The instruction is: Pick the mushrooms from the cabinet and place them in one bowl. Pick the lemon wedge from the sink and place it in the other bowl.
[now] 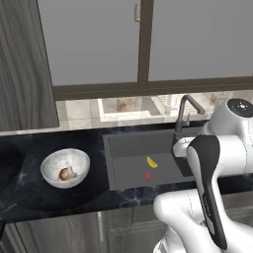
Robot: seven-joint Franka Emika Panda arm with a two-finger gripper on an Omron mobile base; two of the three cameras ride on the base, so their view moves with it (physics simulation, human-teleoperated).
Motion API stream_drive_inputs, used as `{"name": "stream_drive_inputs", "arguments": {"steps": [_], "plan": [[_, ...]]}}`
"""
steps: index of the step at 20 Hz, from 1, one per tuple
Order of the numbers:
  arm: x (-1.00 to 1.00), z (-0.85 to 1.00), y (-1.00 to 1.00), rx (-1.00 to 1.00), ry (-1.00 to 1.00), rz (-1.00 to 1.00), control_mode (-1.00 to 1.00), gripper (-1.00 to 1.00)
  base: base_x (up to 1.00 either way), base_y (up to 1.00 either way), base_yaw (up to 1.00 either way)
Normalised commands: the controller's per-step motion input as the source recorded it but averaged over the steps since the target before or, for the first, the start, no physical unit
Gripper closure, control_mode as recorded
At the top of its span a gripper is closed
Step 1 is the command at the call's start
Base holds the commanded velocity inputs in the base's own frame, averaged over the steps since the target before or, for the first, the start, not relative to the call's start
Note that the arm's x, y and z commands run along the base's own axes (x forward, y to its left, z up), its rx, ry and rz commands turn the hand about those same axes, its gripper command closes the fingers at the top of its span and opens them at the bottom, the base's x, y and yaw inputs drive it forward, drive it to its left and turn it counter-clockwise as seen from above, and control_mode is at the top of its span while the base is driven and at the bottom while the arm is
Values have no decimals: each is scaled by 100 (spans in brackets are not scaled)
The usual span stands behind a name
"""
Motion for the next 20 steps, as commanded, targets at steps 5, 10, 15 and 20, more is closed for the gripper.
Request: {"name": "stream_drive_inputs", "arguments": {"steps": [5,10,15,20], "plan": [[0,0,0,0,0,0,100,-100,-14,0,-4],[0,0,0,0,0,0,100,-100,-21,-1,-3],[0,0,0,0,0,0,100,-100,-24,0,-3],[0,0,0,0,0,0,100,-100,-5,0,-1]]}}
